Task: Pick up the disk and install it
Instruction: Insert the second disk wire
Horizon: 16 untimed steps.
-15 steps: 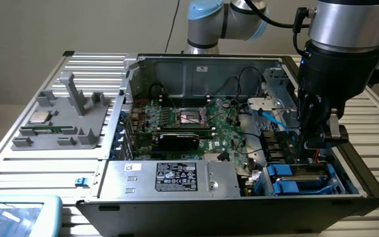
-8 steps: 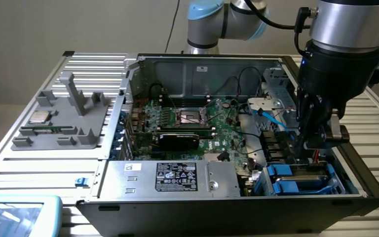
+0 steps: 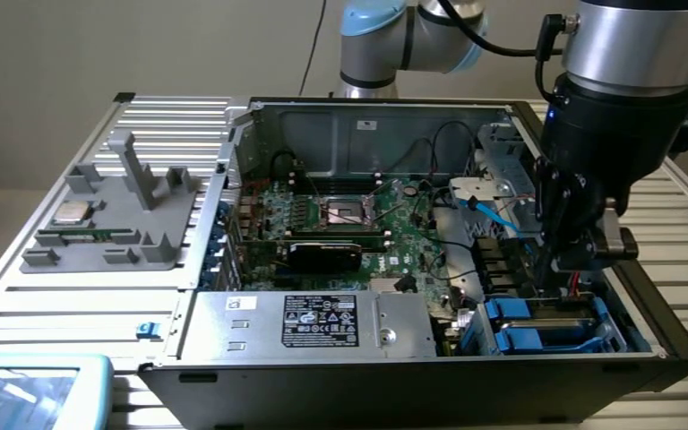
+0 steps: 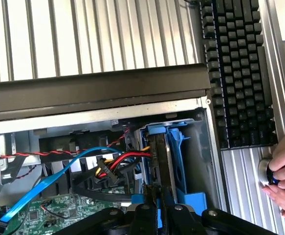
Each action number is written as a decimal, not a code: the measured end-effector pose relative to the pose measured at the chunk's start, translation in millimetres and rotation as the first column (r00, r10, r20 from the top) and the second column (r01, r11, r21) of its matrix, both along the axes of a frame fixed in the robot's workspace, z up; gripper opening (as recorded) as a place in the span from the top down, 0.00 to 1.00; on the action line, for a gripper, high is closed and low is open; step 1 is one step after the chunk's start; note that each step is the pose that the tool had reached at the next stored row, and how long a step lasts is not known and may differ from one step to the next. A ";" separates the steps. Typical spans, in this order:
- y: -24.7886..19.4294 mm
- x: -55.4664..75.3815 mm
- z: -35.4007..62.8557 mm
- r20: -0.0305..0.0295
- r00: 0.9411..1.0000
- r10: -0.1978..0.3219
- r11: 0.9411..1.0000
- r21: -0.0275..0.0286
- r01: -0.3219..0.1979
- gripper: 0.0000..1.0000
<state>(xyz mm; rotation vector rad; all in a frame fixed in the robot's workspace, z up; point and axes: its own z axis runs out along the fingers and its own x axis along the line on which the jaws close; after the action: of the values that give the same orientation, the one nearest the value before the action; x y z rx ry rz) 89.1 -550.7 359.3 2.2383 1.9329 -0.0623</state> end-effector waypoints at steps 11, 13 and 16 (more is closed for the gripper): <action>0.0 0.7 -0.9 -0.020 0.996 0.083 0.995 -0.052 -0.084 0.84; -0.1 2.2 -1.2 -0.028 0.995 0.097 0.994 -0.051 -0.099 0.84; 0.0 2.8 -1.2 -0.032 0.994 0.102 0.993 -0.051 -0.103 0.84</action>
<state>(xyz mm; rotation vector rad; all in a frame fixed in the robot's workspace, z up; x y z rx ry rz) 91.9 -550.7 358.1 2.1134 2.0335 -0.1316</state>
